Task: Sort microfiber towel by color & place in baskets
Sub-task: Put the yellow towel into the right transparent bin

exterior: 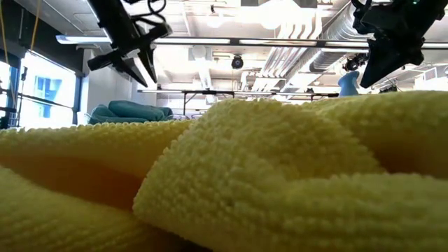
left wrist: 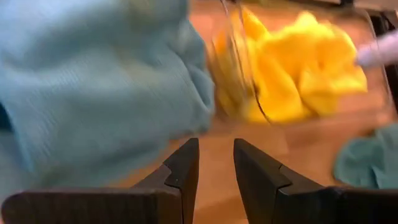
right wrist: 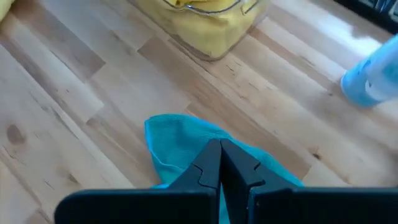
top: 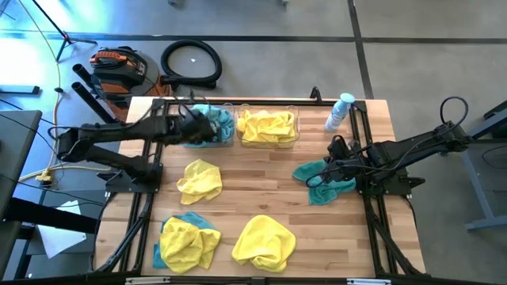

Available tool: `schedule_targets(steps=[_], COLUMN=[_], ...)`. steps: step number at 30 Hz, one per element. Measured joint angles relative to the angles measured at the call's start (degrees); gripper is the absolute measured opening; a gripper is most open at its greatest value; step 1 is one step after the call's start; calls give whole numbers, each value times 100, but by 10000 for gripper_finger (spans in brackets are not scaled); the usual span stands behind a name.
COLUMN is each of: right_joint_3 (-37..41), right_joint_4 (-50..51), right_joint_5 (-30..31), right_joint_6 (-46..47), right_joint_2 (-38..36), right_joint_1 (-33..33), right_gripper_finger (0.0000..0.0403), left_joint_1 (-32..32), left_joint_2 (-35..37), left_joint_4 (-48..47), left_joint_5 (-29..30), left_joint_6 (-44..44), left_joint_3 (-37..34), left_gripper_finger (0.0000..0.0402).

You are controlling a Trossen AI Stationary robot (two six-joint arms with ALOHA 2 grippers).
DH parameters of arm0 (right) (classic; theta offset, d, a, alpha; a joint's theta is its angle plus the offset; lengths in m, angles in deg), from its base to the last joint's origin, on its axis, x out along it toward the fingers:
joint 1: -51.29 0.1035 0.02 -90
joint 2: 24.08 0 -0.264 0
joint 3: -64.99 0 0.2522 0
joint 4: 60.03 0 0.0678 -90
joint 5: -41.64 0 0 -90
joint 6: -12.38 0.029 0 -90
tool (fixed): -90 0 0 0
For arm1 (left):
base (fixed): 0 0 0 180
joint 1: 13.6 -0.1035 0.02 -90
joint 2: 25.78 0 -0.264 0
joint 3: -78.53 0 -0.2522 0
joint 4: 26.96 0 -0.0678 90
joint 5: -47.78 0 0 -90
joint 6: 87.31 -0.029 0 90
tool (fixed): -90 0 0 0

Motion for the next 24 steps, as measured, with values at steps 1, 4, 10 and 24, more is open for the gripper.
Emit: schedule_targets(steps=[1,4,10,24], right_joint_3=[0,0,0,-569], right_joint_4=[-4,-57,-778,-3318], right_joint_5=[29,314,855,-181], right_joint_6=[-87,-369,-1261,-2508], right_joint_2=[0,0,-2,603], right_joint_1=[0,0,-2,180], right_gripper_finger=[0,0,0,0], left_joint_1=[210,825,1866,3412], left_joint_2=[-31,-128,-422,-706], left_joint_4=[-2,4,15,299], left_joint_5=[64,208,276,233], left_joint_6=[157,525,627,-1818], left_joint_3=[0,0,0,0], left_gripper_finger=[90,90,90,90])
